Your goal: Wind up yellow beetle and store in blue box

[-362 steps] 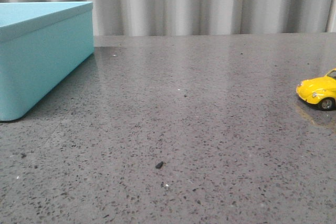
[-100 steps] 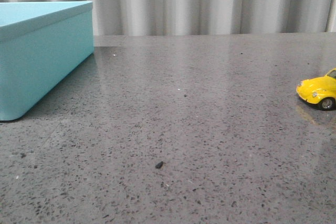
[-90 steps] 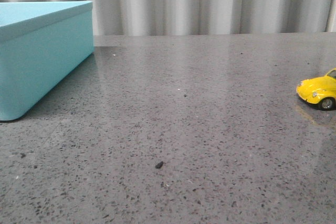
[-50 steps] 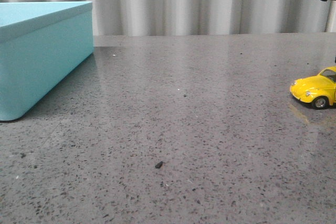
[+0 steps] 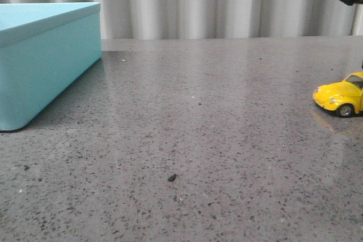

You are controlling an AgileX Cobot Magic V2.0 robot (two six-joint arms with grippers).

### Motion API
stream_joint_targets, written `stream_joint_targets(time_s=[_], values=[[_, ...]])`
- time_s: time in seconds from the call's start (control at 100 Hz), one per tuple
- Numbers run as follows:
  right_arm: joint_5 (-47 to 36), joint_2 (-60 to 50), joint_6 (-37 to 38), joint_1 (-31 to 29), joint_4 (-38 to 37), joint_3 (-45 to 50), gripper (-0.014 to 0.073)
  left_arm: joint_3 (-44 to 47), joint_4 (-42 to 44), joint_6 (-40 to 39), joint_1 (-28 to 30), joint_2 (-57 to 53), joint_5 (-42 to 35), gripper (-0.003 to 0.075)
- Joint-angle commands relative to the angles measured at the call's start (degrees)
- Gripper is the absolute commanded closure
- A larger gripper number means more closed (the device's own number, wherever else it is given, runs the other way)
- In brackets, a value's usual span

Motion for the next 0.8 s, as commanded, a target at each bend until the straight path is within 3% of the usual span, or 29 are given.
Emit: stream_joint_targets(time_s=[0.0, 0.22, 0.43, 0.56, 0.79], values=[[-0.60, 0.87, 0.79, -2.51, -6.35, 2.49, 0.0634, -1.50, -0.65, -0.31, -0.47, 0.74, -3.68, 0.0741], [-0.82, 0.87, 4.17, -8.68, -10.19, 3.30, 0.0634, -1.50, -0.65, -0.31, -0.47, 0.74, -3.68, 0.0741], [-7.02, -0.77, 4.17, -8.67, -9.36, 3.20, 0.0635, -1.50, -0.65, -0.31, -0.47, 0.74, -3.68, 0.0741], [-15.45, -10.56, 3.93, -5.91, -5.72, 2.22, 0.0635, -1.50, -0.65, -0.31, -0.47, 0.74, -3.68, 0.0741], [-26.80, -32.86, 1.95, 0.36, -6.06, -2.85, 0.0635, -1.50, -0.65, -0.31, -0.50, 0.85, -3.68, 0.0741]])
